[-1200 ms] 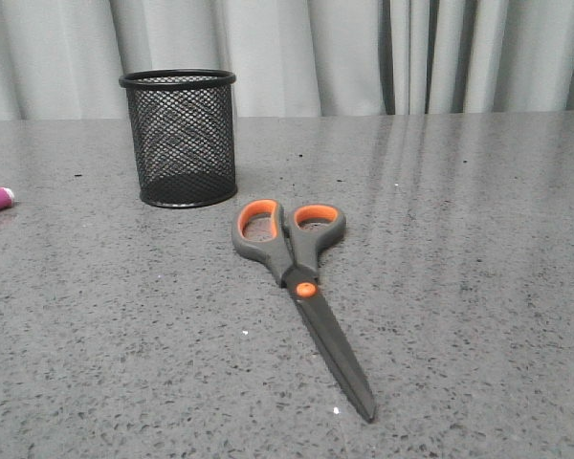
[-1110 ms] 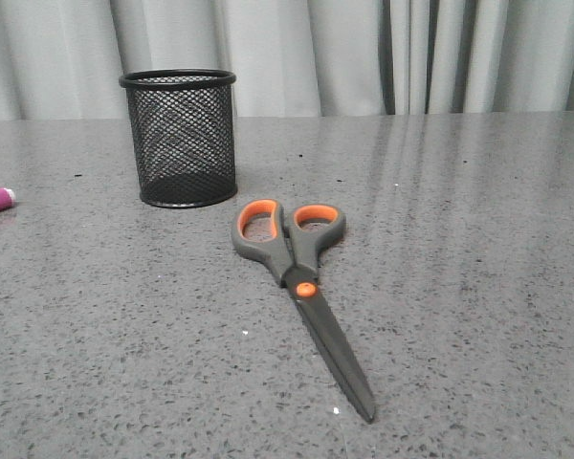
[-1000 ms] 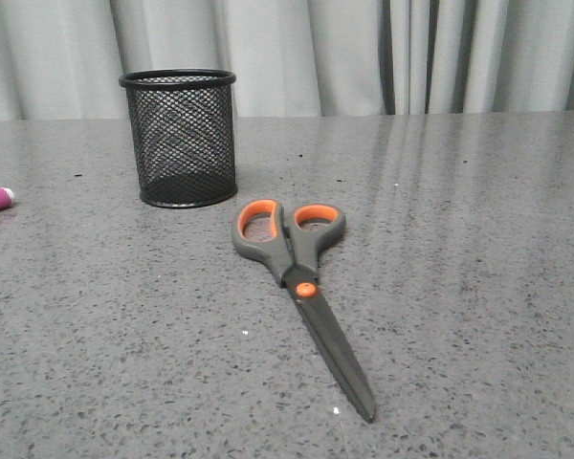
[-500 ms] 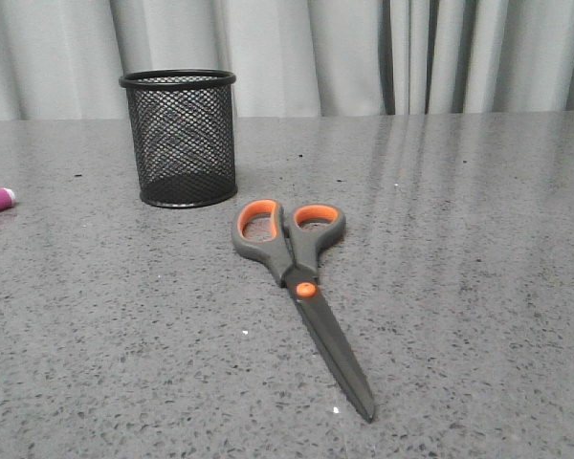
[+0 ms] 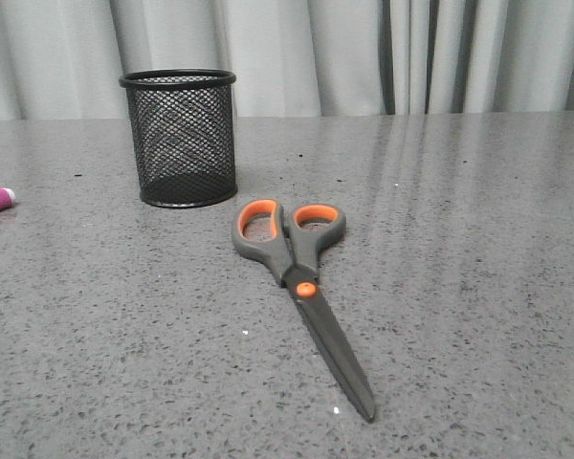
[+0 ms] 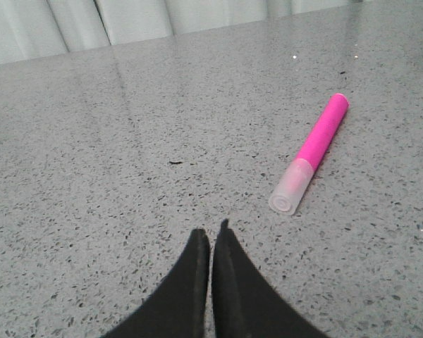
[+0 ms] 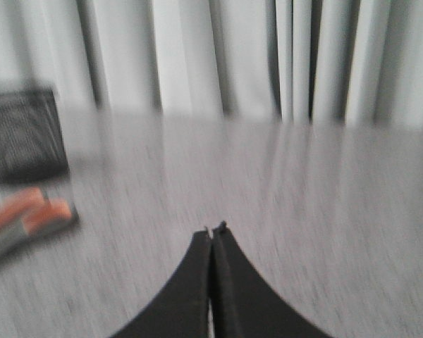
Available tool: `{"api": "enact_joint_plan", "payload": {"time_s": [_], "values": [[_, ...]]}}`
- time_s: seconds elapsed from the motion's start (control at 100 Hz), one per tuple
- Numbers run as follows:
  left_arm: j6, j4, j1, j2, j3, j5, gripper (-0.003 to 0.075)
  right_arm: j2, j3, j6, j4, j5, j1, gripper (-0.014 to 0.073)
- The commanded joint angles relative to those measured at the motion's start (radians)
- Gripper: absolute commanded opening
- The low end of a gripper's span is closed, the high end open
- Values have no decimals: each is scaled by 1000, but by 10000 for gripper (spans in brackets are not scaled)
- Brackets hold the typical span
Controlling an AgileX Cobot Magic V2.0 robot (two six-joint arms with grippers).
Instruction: Put pen and scissors into bin
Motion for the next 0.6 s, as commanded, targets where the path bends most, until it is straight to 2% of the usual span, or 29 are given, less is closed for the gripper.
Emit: {"api": "enact_joint_plan", "payload": {"time_s": [0.0, 0.1, 0.16, 0.23, 0.32, 0.39, 0.45, 0.52, 0.59], "values": [[-13, -11, 2, -32, 42, -89, -19, -19, 13, -6, 83, -232, -8, -70], [-13, -11, 2, -32, 42, -114, -19, -19, 13, 21, 193, -289, -8, -70], [-13, -63, 2, -32, 42, -148, -19, -19, 13, 23, 235, -311, -8, -70], [-13, -270, 2, -32, 42, -206, -19, -19, 13, 30, 243, -315, -8, -70], [-13, -662, 2, -32, 42, -253, -19, -19, 13, 30, 271, -313, -8, -70], [-13, -847, 2, -32, 42, -281, -19, -19, 10, 30, 311, -305, -8, -69], [-13, -1063, 2, -32, 41, -292, -19, -19, 1, 30, 319, -296, -8, -68], [-13, -1227, 2, -32, 41, -264, -19, -17, -26, 30, 319, -269, -8, -68], [-13, -1244, 2, -32, 41, -251, -19, -6, -63, 30, 319, -221, -8, -65]]}}
